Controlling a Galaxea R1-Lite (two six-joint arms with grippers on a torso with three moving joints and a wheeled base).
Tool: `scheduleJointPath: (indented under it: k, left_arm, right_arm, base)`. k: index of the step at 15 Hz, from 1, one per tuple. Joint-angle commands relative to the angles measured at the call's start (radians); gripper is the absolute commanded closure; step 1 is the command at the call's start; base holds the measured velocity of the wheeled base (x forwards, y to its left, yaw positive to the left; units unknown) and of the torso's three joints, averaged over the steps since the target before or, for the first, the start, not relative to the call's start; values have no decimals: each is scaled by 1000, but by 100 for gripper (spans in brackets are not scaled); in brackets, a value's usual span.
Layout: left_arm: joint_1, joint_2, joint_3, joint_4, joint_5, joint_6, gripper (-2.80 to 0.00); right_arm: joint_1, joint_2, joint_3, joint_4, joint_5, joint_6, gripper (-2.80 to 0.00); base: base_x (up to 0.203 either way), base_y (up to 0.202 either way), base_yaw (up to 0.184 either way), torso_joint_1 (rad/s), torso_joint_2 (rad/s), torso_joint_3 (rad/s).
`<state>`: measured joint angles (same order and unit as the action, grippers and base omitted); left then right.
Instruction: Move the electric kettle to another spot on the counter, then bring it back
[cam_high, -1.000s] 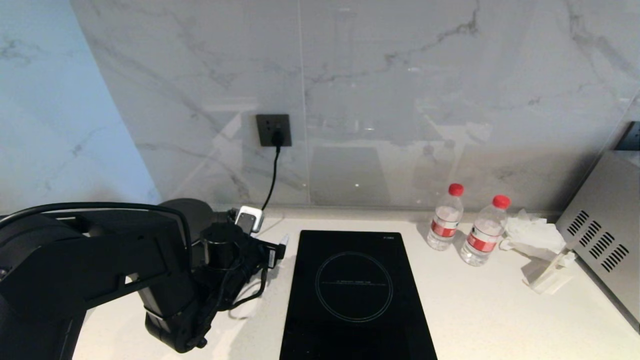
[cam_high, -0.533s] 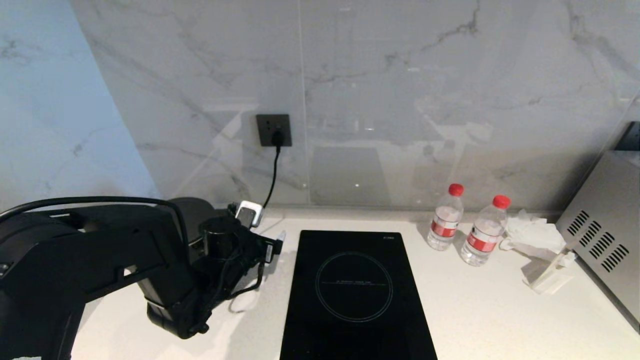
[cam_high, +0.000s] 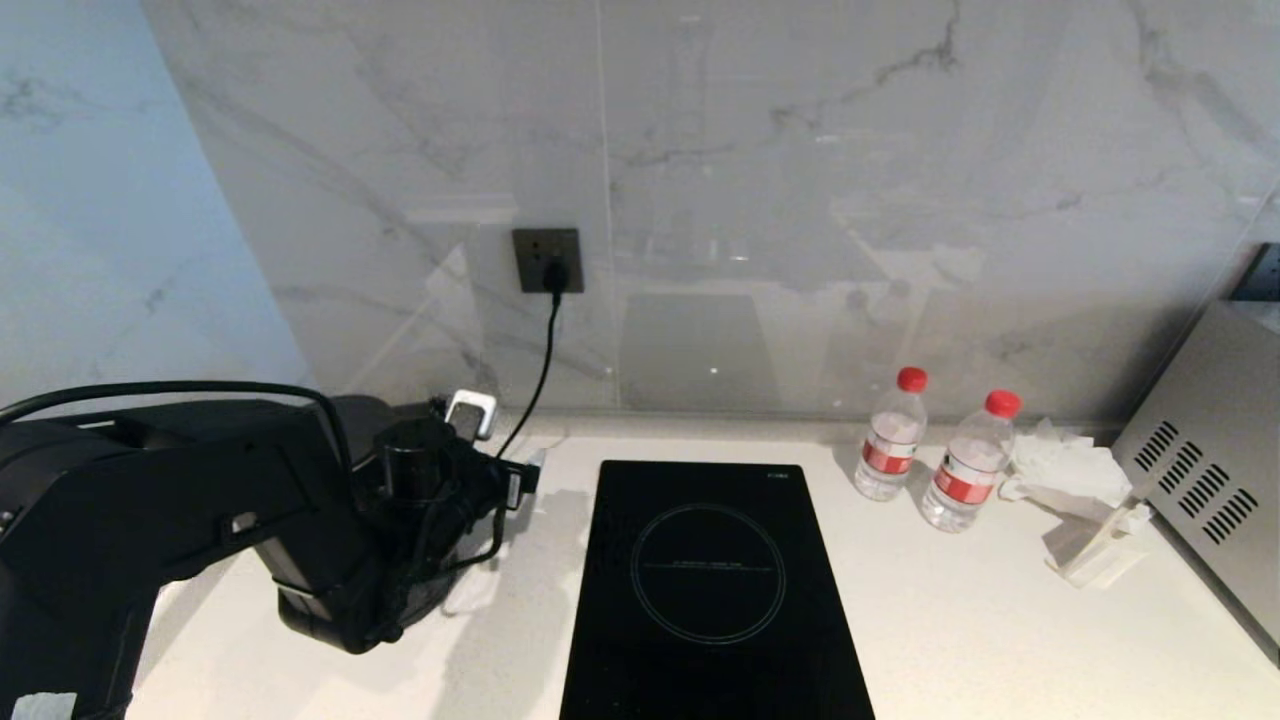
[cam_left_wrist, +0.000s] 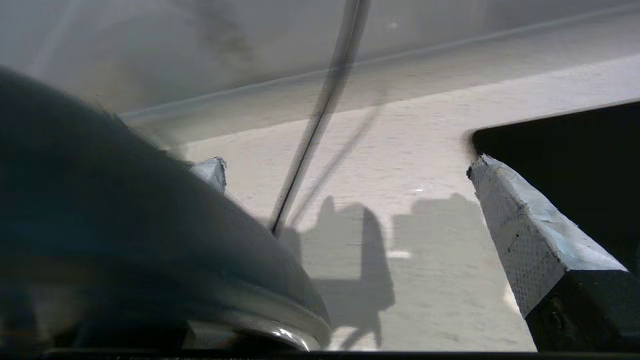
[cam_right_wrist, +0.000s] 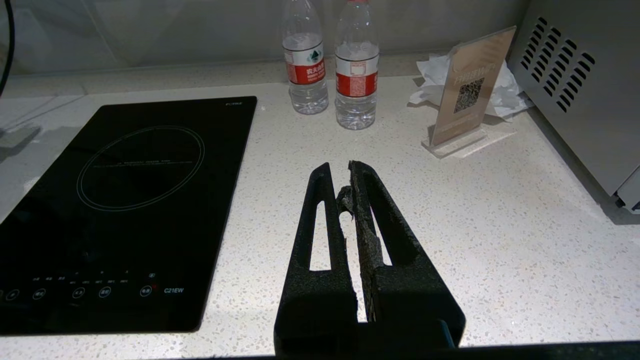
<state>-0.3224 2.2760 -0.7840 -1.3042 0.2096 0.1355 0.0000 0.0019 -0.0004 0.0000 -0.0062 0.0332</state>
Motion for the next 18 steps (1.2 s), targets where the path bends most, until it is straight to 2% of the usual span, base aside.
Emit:
scheduleJointPath:
  k: [1, 9, 13, 18]
  left_arm:
    - [8, -6, 1, -9, 1, 1, -280]
    - [-3, -26, 111, -18, -1, -10, -280]
    - [9, -7, 178, -157, -1, -4, -280]
    - [8, -3, 186, -166, -1, -4, -280]
  right_arm:
    - [0, 0, 0, 0, 0, 1, 0]
    - [0, 0, 0, 0, 0, 1, 0]
    - [0, 0, -1, 0, 0, 1, 0]
    - [0, 0, -1, 0, 0, 1, 0]
  base:
    - [0, 0, 0, 0, 0, 0]
    - [0, 0, 0, 0, 0, 0]
    - [0, 0, 0, 0, 0, 0]
    - [0, 0, 0, 0, 0, 0]
